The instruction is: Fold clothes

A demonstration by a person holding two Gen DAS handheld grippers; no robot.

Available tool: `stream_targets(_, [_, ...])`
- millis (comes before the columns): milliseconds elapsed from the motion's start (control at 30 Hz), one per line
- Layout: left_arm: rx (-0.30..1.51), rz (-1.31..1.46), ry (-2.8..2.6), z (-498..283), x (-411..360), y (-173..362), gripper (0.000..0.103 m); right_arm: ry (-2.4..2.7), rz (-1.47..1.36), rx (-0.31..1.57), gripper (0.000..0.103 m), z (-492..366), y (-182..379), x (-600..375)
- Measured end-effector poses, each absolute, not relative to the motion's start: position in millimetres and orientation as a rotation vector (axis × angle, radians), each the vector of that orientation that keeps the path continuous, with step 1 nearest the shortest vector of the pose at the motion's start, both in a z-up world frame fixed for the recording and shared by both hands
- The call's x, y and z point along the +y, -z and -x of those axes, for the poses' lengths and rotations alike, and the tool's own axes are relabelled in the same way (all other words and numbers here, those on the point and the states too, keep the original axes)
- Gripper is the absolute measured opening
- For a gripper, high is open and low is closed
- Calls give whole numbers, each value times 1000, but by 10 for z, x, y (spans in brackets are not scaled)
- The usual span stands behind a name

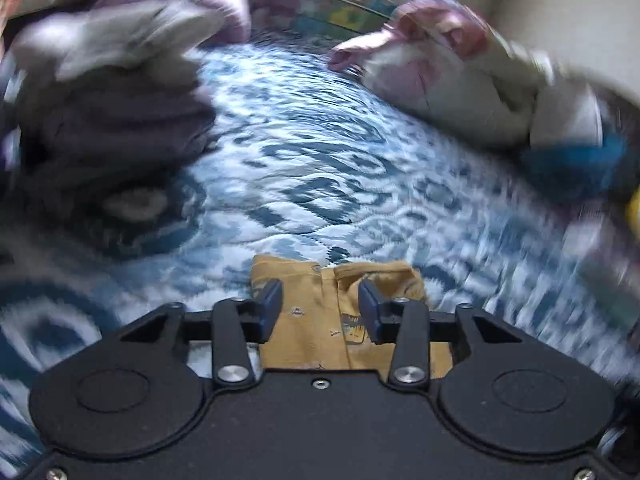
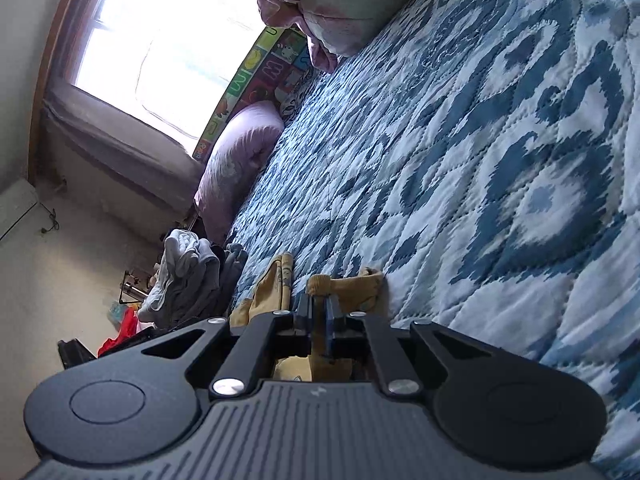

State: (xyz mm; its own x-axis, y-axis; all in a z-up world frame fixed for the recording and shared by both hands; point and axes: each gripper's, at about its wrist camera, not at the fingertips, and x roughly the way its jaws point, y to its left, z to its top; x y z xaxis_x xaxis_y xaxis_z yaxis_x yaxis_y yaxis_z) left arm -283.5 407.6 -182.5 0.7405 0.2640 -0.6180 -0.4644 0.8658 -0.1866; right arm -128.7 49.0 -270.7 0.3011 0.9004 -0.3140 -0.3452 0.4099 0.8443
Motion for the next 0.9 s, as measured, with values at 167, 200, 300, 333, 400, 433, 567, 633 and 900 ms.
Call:
stream_targets(167, [751,206,-436,2469,4065,2077,23,-942,-728,905,10,1313,2698,535])
stream_targets(200, [808,196,-454,2371,4118,2201,23,-941,-726,905,10,1314,2699,537])
stream_targets(300, [756,308,-470,2413,4281,2173,23,-940,-725,906,10,1307,2704,541])
stream_targets(333, [721,341,-463,2468,4307,2119,23,-939,-724,903,10,1306,2701,540])
stream_targets(400, [684,331,-460,2608,4250,2001,23,-942,-736,887,10,1304,2681,513])
stream_targets(433, [682,314,-462,2689,4207,1960,23,-944,-739,879,10,1300,2670,498])
stream_targets(567, [690,272,-427,2937,4003,1946,23,-953,-746,873,10,1294,2654,481])
stream_targets(633, [749,235,-429,2846,3956,2119,23,-956,-735,870,10,1307,2644,481])
stream_targets(900, [679,249,-451,3058,3746,2012,23,-949,-750,826,10,1304,2570,354])
